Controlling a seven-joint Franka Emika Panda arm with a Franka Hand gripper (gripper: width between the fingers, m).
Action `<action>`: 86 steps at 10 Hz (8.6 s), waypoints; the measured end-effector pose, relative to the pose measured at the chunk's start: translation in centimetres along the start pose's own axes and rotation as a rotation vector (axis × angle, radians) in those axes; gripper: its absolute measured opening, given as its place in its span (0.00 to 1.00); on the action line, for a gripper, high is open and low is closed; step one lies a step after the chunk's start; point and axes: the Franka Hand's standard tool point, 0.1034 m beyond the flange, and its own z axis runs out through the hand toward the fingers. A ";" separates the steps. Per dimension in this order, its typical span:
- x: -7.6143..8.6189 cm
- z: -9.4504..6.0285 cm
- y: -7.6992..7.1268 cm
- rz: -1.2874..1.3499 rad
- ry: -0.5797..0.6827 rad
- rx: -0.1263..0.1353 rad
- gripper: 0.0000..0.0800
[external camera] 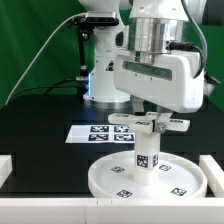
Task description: Assemble round table
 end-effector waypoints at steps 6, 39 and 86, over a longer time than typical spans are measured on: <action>0.6 0.1 0.3 0.245 -0.030 0.002 0.77; 1.0 -1.1 0.2 -1.218 -0.015 0.041 0.81; 0.4 -2.9 0.0 -1.655 -0.036 0.021 0.81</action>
Offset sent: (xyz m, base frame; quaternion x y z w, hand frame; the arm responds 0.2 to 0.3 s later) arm 0.0000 0.0000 0.0000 0.0000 0.0000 0.1938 0.9810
